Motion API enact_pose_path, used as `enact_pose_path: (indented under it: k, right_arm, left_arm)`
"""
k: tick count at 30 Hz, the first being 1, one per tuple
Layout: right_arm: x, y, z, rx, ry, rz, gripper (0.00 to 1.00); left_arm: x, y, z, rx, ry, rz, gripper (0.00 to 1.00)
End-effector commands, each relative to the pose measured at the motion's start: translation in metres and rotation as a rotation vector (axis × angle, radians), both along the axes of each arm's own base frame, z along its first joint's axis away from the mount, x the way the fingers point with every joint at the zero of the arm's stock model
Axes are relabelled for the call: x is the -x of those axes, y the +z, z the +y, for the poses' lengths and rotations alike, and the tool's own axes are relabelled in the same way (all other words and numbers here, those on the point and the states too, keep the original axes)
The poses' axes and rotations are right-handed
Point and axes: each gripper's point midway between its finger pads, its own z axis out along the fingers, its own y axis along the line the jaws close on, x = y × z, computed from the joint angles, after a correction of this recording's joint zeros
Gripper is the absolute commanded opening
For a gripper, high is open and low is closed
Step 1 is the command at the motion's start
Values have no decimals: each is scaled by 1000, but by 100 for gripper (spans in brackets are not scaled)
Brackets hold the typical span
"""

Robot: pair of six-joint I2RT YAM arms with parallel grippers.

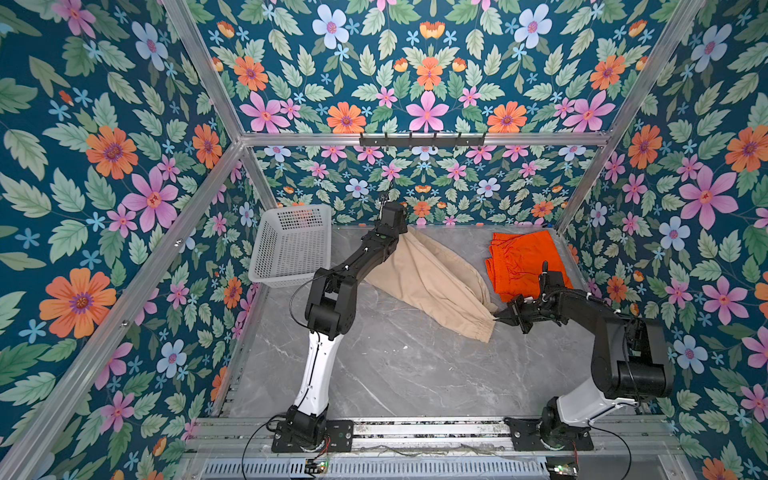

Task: Fold and stack the shorts

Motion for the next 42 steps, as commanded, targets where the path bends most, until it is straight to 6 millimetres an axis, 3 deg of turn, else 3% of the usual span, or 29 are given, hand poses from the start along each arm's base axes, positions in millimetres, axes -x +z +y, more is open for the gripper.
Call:
enact_pose_path:
  k: [1,9,13,17,19,23,27,31,35,38,42]
  right_arm:
    - [-1,-3,-3,1,-21,12,6]
    - [-9,-14,-9,-5,-76,18,16]
    - [-18,-2,-18,41,-112,-32,36]
    - [-20,30,-38,194,-144,-118,55]
    - [-18,49,-50,289,-159,-159,58]
    - [-12,85,-63,424,-163,-268,58]
    - [-12,99,-32,444,-49,-374,57]
    - [-15,83,13,397,81,-387,55]
    - [-18,52,47,379,187,-356,54]
    - [-19,28,54,382,222,-312,54]
    - [-16,3,50,412,245,-258,54]
  left_arm:
    - [-11,12,-6,19,-5,-78,0]
    - [-35,-42,-21,20,-18,-23,1]
    - [-41,-57,-30,39,-44,-1,21]
    - [-36,-38,-32,42,-72,-14,50]
    - [-31,-17,-28,34,-77,-31,58]
    - [-6,15,-19,36,-117,-43,61]
    - [25,7,-12,103,-201,34,59]
    - [51,-37,-8,134,-244,159,56]
    - [71,-88,2,159,-217,301,56]
    - [86,-117,12,153,-190,392,56]
    - [108,-140,26,124,-158,472,56]
